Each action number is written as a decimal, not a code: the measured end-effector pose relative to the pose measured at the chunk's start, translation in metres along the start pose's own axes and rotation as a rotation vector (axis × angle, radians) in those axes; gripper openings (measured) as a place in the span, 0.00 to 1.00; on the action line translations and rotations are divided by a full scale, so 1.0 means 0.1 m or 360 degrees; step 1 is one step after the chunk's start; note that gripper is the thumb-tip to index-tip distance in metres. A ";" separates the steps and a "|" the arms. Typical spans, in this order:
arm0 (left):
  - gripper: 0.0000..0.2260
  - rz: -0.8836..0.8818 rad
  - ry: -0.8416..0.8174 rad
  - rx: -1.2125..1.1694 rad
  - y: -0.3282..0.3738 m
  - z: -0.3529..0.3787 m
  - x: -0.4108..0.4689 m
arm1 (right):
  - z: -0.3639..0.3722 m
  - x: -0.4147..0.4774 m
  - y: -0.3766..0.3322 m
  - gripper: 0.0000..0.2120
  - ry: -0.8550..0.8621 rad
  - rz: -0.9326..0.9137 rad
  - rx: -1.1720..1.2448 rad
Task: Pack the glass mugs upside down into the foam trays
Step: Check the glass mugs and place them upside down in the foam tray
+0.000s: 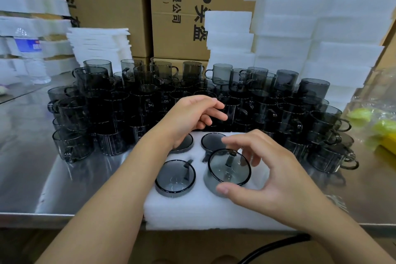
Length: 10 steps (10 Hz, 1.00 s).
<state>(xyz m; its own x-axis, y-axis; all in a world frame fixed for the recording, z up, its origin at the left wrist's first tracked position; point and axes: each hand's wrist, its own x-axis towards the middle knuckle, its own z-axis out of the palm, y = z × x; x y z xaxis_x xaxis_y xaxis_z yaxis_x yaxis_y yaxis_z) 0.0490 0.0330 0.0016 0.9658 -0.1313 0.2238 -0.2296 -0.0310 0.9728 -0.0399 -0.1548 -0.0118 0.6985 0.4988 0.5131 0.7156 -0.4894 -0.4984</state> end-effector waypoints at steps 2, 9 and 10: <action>0.12 0.0006 -0.0012 -0.0007 0.00 0.00 0.00 | 0.02 0.01 -0.01 0.26 -0.0003 0.0044 -0.0079; 0.11 0.0001 -0.0012 0.0028 0.01 0.00 -0.01 | -0.02 0.14 -0.04 0.30 -0.0355 0.0339 -0.0038; 0.11 -0.0003 -0.0018 0.0034 0.01 0.01 -0.01 | -0.03 0.14 -0.03 0.29 -0.0399 0.0320 -0.0013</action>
<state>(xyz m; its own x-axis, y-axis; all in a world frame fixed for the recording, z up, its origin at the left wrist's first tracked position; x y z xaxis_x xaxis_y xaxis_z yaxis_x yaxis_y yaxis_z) 0.0477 0.0323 0.0022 0.9648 -0.1424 0.2212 -0.2305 -0.0526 0.9717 -0.0324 -0.1486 -0.0008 0.8053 0.5519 0.2163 0.5641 -0.6012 -0.5660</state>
